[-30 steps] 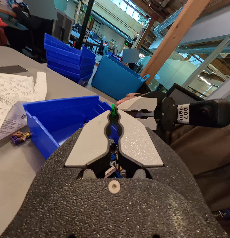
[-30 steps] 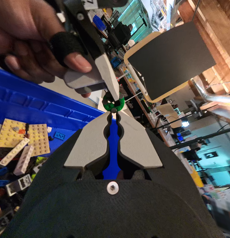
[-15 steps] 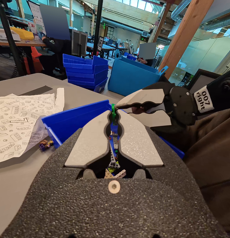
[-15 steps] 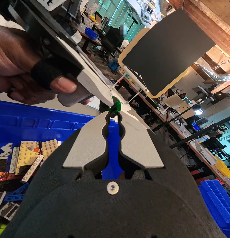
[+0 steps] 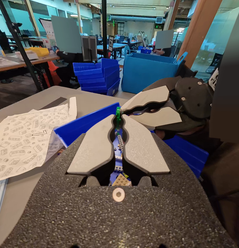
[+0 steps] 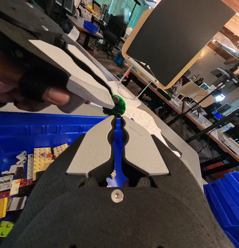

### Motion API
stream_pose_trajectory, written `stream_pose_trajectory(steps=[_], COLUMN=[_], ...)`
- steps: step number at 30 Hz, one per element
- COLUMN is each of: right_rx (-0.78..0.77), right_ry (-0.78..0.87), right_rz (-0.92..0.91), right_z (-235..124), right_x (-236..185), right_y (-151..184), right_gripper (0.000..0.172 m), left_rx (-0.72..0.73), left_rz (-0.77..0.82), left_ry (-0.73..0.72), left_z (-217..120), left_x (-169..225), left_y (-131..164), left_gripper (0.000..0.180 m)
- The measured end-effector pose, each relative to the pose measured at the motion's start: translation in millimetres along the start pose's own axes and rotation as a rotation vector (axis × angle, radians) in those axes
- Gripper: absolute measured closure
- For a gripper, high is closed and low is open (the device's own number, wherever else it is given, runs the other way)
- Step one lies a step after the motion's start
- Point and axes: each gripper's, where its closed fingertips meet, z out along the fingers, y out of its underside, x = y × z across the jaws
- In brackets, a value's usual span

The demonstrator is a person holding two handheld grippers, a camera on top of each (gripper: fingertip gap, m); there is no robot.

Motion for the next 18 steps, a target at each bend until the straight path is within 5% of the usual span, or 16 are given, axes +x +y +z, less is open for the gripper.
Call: stream_pose_trajectory(steps=[9,18], right_rx=[-0.036,-0.015], right_ry=[0.053,-0.065], right_rz=[-0.225,-0.188], right_z=[4,6], right_x=[-2,-6], right_y=[7,13], right_gripper=[0.162,0.165], left_rx=[-0.073,-0.14], left_rz=[-0.157,-0.031], left_ry=[0.053,0.026], left_z=[3,2], left_x=[-6,-10], left_y=[14,21], left_gripper=[0.176,0.176])
